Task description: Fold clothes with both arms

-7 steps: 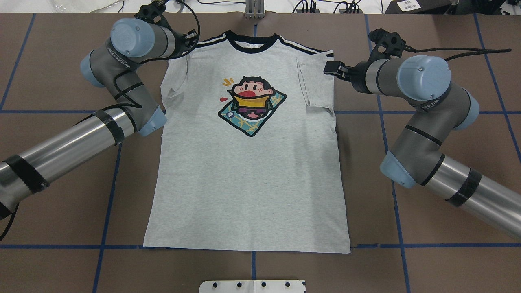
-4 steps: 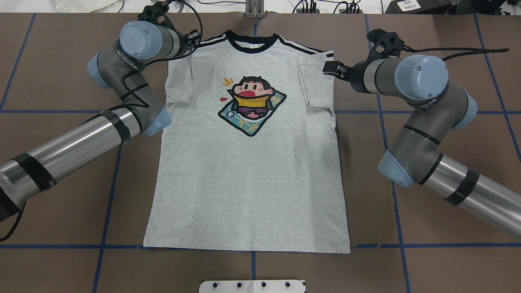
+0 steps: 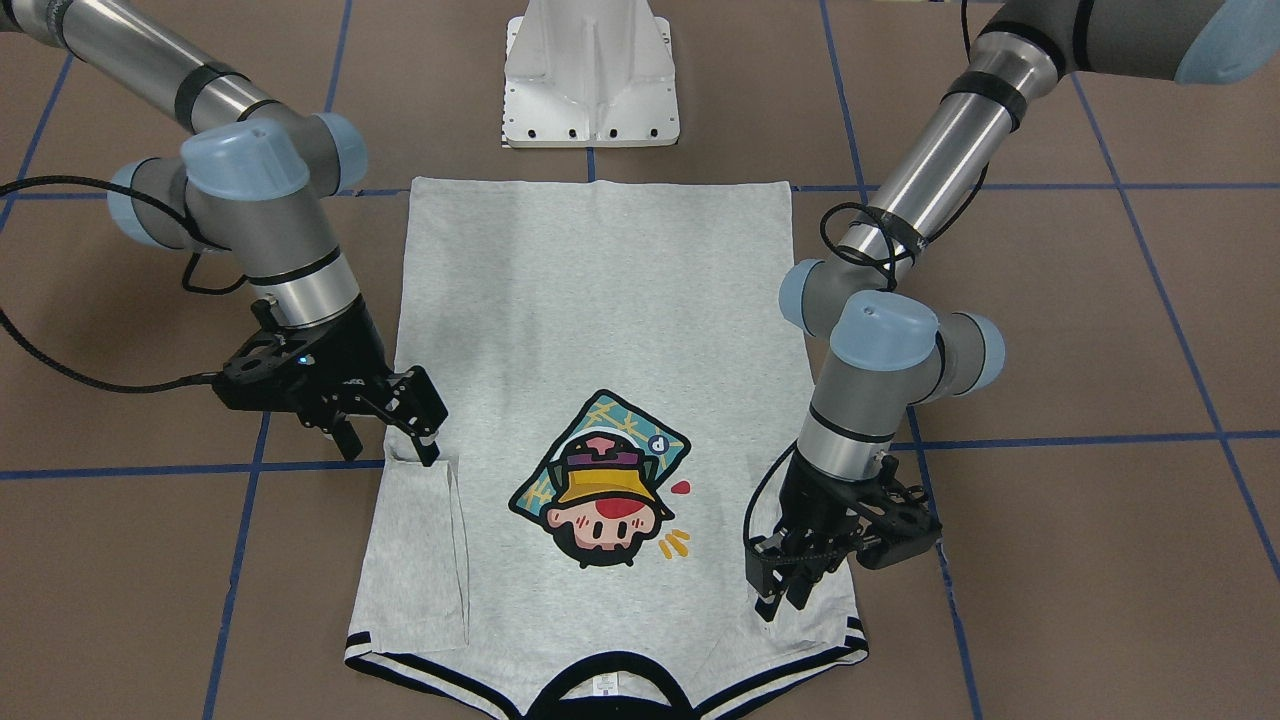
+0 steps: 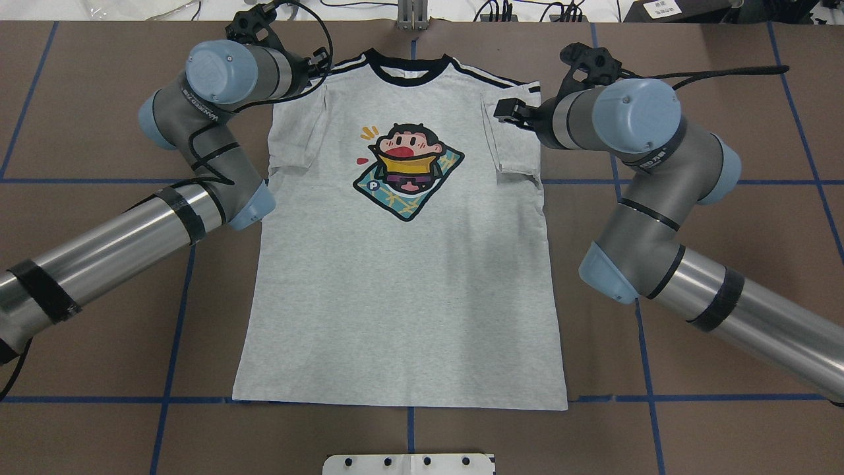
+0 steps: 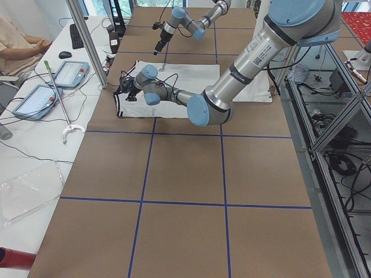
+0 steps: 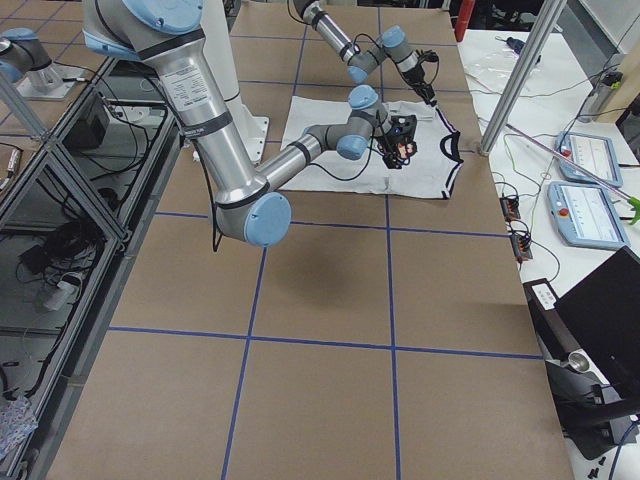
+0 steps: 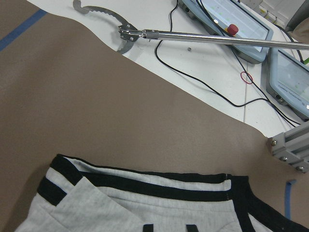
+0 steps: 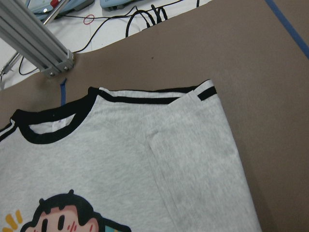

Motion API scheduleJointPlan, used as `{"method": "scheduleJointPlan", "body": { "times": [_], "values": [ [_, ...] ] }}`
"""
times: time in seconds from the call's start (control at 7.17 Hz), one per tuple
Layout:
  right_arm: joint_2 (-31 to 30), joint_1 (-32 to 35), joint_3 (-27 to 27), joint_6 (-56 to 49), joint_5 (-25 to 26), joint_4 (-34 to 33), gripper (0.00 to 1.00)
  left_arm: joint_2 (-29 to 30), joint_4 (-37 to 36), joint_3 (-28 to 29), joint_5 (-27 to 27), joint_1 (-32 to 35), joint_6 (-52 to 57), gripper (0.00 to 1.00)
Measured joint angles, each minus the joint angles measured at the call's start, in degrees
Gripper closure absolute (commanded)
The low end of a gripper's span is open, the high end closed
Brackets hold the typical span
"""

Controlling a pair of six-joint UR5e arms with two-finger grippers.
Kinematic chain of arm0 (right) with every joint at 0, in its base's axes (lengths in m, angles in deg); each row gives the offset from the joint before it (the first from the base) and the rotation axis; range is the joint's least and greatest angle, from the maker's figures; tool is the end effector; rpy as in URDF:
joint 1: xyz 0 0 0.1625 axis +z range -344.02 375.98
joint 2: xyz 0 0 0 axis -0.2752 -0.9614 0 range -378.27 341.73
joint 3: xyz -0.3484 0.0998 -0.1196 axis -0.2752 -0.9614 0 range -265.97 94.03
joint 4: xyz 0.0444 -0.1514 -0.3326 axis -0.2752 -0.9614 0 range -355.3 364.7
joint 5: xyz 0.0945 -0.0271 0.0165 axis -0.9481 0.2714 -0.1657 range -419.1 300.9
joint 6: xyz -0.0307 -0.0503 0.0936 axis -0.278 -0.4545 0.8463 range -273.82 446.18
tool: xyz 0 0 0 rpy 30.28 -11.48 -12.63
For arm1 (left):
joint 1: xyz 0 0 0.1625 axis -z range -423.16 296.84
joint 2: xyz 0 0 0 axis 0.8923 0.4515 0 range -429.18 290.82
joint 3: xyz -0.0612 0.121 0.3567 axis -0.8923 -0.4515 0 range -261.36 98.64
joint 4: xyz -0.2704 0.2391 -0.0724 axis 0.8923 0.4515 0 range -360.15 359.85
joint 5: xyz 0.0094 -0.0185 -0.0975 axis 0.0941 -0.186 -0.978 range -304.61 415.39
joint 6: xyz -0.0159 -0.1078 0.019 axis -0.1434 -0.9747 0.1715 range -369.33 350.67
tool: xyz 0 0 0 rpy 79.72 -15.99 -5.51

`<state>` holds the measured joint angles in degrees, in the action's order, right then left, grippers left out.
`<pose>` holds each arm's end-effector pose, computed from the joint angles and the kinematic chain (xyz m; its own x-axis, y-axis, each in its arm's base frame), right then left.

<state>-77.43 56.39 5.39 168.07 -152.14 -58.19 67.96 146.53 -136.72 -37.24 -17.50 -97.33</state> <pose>-0.3985 -0.5067 0.2780 0.4712 0.2162 0.8551 -0.5518 0.8286 0.0946 0.4349 -0.6285 0.2939 0.2722 -0.2285 -0.9347 0.6754 0.7373 0.0164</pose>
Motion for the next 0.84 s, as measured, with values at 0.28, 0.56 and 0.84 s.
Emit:
{"method": "scheduleJointPlan", "body": {
  "times": [0.28,0.56,0.84],
  "values": [
    [0.74,-7.42,6.15,3.38,4.21,-10.23,0.0,-5.41,-0.87,-9.65,-2.38,-0.88,-0.1,0.46],
    [-1.24,-15.39,14.77,10.69,8.26,-18.66,0.0,-14.01,-1.39,-21.72,-5.93,-1.35,-0.17,0.45],
    [-8.77,-20.63,23.6,21.04,8.59,-22.03,0.01,-19.21,-1.78,-28.27,-6.99,-1.93,-0.23,0.45]
  ]
}}
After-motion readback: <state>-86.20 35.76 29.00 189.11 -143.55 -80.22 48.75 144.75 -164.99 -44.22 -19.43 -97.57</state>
